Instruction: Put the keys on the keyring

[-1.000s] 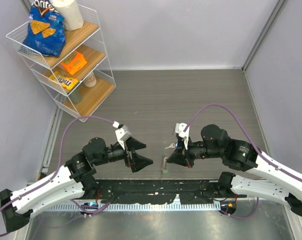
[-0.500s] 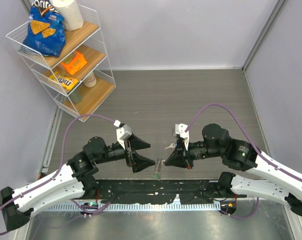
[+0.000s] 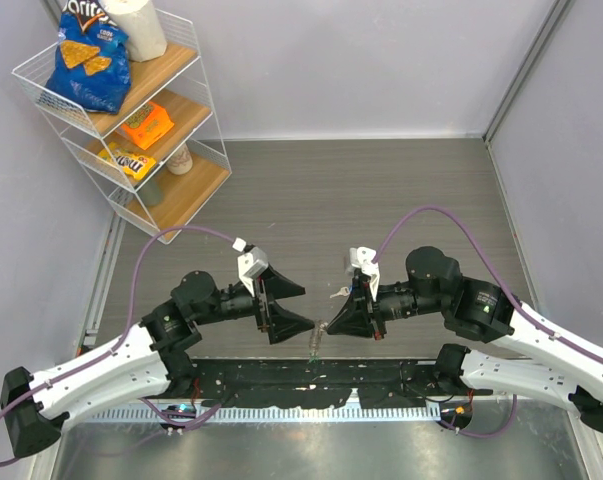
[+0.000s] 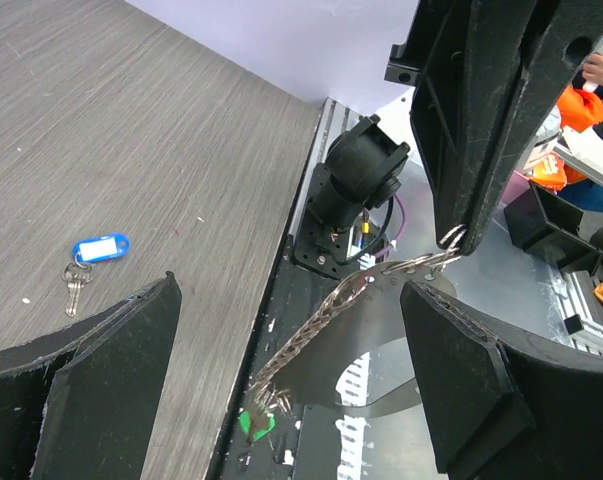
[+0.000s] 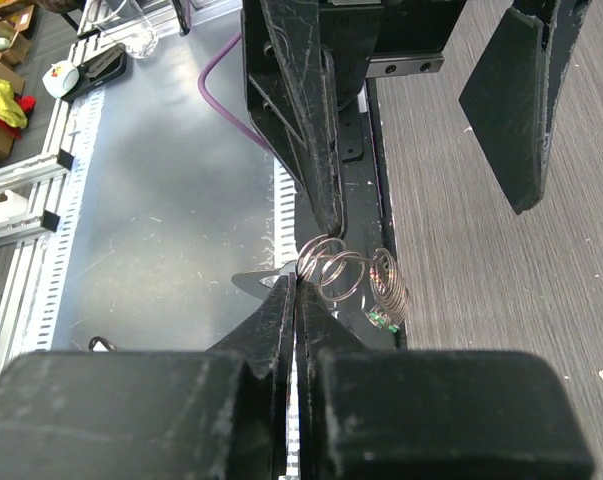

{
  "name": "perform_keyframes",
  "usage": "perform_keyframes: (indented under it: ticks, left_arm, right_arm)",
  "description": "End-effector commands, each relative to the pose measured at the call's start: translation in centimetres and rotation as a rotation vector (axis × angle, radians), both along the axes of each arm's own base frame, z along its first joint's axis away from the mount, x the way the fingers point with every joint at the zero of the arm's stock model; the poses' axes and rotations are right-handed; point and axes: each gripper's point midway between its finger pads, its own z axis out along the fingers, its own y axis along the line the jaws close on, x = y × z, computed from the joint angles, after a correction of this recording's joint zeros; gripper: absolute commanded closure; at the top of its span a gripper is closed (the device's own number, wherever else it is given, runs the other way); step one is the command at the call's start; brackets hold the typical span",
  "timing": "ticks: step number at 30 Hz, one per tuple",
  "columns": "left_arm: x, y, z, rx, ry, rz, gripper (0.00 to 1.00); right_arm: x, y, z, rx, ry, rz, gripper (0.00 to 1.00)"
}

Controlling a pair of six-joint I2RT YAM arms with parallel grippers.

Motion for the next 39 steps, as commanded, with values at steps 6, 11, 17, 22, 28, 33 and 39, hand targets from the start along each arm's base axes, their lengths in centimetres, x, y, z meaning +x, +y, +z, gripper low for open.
perform_keyframes:
  ticks: [6, 11, 17, 22, 28, 33, 39]
  left_arm:
    - [0.1, -0.6, 3.0, -0.080, -0.034, -0.012, 0.00]
    - [0.0, -0.5, 3.3, -0.089, -0.037, -0.011, 0.00]
    - [0.0, -0.4, 3.6, -0.096, -0.037, -0.013, 0.00]
    - [-0.1, -0.5, 3.6, -0.095, -0.034, -0.015, 0.00]
    - [-0.4, -0.4, 3.7, -0.101, -0.029, -0.027, 0.00]
    - [-0.5, -0.4, 3.5, -0.098, -0.024, -0.031, 0.00]
    - [-0.3, -0.2, 3.4, -0.098, -0.026, -0.014, 0.00]
  right_arm:
    - [-0.6, 0.2, 3.6, 0.111, -0.043, 0.028, 0.95]
    - [-0.6, 0.2, 3.2, 0.098, -0.037, 0.028, 0.94]
    - [-0.8, 0.7, 2.5, 0.076, -0.026, 0.038, 0.95]
    - [-0.8, 1.1, 2.1, 0.059, -0.026, 0.038, 0.95]
    - [-0.2, 1.3, 1.8, 0.051, -0.022, 0.003, 0.95]
    - [0.2, 1.2, 2.2, 0.060, -0.025, -0.030, 0.95]
    - [-0.1, 0.8, 3.1, 0.092, -0.033, -0.031, 0.95]
